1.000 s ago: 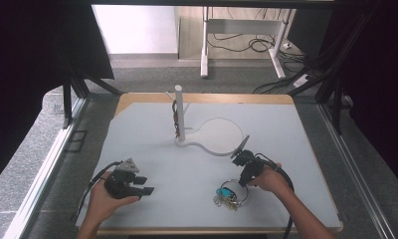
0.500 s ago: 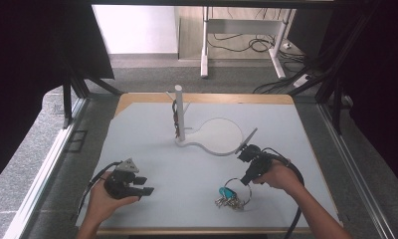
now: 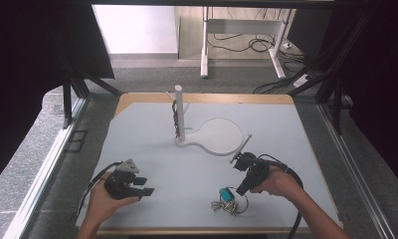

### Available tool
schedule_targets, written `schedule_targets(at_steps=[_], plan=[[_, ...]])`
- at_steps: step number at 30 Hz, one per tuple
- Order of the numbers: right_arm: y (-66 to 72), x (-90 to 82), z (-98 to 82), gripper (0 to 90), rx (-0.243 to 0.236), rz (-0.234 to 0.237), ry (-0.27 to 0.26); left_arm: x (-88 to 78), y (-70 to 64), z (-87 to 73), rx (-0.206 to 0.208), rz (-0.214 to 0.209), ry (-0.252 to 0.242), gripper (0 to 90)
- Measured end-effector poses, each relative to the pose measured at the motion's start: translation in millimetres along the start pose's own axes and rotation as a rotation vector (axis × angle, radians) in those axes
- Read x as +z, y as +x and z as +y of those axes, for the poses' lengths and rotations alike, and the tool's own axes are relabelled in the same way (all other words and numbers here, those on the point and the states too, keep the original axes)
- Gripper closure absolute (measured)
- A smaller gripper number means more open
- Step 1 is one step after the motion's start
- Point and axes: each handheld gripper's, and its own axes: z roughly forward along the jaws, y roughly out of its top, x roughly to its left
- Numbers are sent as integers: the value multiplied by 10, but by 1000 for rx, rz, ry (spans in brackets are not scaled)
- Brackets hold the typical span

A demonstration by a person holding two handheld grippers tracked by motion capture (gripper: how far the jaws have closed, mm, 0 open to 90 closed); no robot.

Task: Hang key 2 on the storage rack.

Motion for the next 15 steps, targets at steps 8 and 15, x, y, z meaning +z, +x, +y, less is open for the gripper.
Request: schedule_targets(at_steps=[8, 15], plan=[[64, 47, -2, 852, -24, 50, -1, 12, -5, 2, 0, -1, 5, 498], [101, 121, 28, 867, -39, 73, 7, 4, -1, -1, 3, -1, 6, 498]])
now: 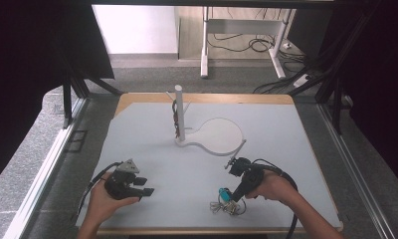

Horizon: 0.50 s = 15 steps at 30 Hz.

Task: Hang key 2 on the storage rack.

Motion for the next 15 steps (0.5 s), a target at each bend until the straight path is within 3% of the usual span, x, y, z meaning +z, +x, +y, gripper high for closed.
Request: schedule_targets(at_steps=[7, 15], plan=[[-46, -166, 38, 869, 17, -18, -21, -6, 2, -3, 0, 2, -1, 497], [-101, -545, 100, 870, 45, -61, -61, 17, -6, -8, -2, 0, -5, 497]])
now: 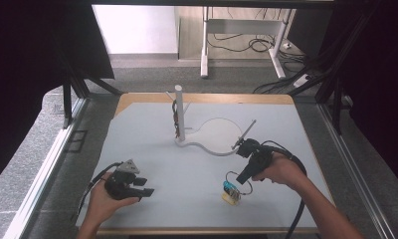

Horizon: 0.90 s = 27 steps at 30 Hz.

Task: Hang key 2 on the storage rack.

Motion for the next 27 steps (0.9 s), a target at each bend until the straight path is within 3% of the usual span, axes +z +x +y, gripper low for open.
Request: schedule_targets(at_steps=[7, 27], plan=[[-34, -177, 69, 870, 9, -21, -26, 5, -3, -2, 5, 3, 5, 496], [-145, -396, 179, 869, 50, -41, -83, 29, -11, -5, 13, 3, 14, 492]])
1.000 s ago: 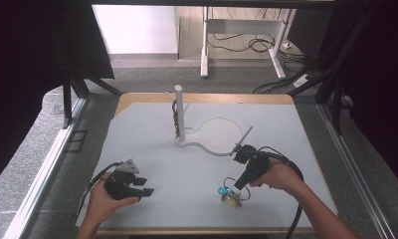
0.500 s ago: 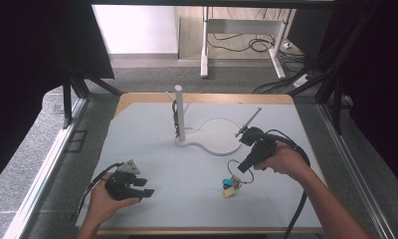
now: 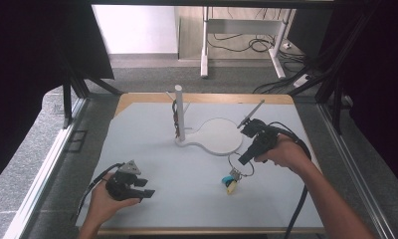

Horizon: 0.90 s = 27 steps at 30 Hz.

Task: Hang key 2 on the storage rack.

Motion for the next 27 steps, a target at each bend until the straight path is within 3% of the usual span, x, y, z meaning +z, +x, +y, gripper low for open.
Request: schedule_targets(at_steps=[27], plan=[[-93, -188, 356, 870, 26, -32, -27, -16, 2, -5, 0, -2, -1, 492]])
